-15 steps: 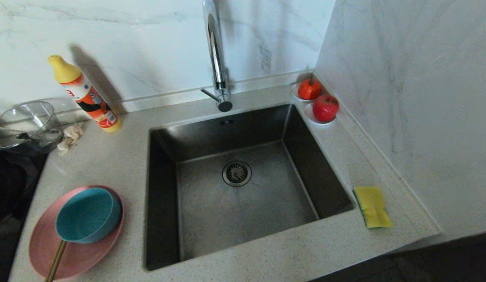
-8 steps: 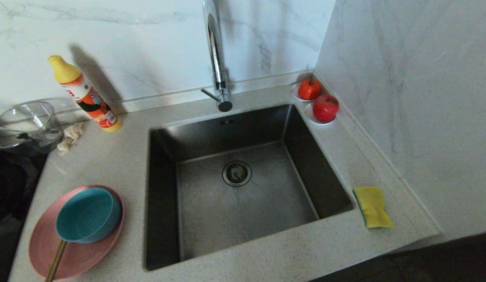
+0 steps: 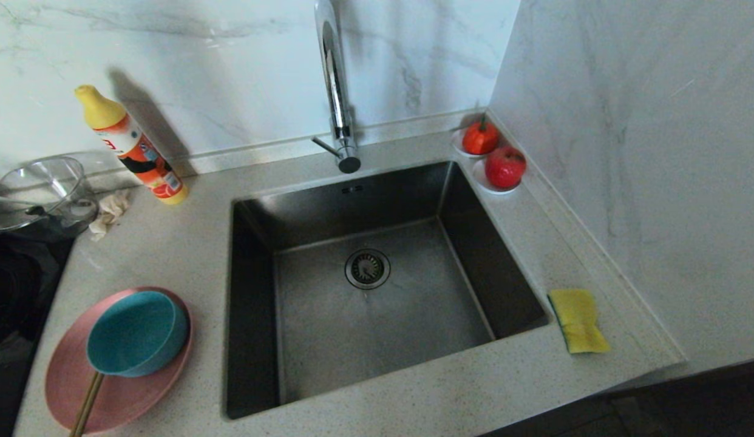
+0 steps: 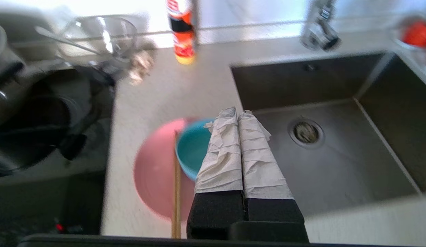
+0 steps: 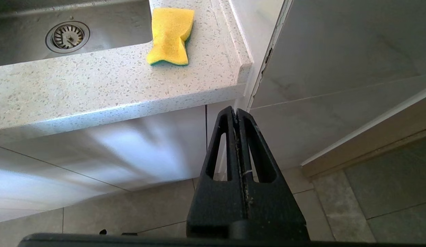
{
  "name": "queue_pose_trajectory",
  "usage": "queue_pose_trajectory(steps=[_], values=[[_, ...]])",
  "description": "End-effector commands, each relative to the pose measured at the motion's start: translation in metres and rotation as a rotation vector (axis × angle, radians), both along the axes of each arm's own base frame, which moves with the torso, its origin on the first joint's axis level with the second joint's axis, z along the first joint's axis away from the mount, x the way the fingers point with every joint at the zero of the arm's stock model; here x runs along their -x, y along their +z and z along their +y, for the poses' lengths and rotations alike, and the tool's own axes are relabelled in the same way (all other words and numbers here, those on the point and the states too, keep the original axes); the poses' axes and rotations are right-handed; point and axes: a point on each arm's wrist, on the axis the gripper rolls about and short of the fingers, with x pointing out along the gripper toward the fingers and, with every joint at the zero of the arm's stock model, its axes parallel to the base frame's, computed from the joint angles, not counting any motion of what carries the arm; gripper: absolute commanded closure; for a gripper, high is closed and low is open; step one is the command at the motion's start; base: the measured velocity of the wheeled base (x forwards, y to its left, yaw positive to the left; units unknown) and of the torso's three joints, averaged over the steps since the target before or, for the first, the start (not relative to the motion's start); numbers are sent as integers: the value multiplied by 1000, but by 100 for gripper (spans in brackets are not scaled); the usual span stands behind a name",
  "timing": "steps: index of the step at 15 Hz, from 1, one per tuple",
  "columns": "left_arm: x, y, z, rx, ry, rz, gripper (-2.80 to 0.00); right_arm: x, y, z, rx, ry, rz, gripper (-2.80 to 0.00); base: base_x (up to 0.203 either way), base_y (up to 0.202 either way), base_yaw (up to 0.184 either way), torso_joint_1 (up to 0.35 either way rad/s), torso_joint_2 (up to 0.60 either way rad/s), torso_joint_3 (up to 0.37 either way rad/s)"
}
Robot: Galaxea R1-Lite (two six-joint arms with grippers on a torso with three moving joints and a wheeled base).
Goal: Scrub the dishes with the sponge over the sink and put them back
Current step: Grab the dish soap
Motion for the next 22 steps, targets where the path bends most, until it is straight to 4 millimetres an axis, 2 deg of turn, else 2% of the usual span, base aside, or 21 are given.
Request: queue_pose_trajectory(steps=[1,3,5,8,12,15,18,20,22], values=[[-60,37,0,13,35,176,0,0,0,0,0,0,-1,0,0,0,0,0,0,0],[-107,55,1,34,78,257,0,0,0,0,0,0,0,0,0,0,0,0,0,0],[-161,61,2,53,122,313,0,0,0,0,0,0,-1,0,0,0,0,0,0,0],[-234,53,3,74,189,340,0,0,0,0,0,0,-1,0,0,0,0,0,0,0],[-301,32,4,135,229,306,0,0,0,0,1,0,-1,0,0,0,0,0,0,0],[-334,19,8,198,249,235,0,0,0,0,1,0,-1,0,0,0,0,0,0,0],[-355,19,21,257,307,170,0,0,0,0,-1,0,-1,0,0,0,0,0,0,0],[-368,14,29,262,336,175,0,0,0,0,0,0,0,0,0,0,0,0,0,0],[-371,8,30,261,352,191,0,0,0,0,-1,0,-1,0,0,0,0,0,0,0]])
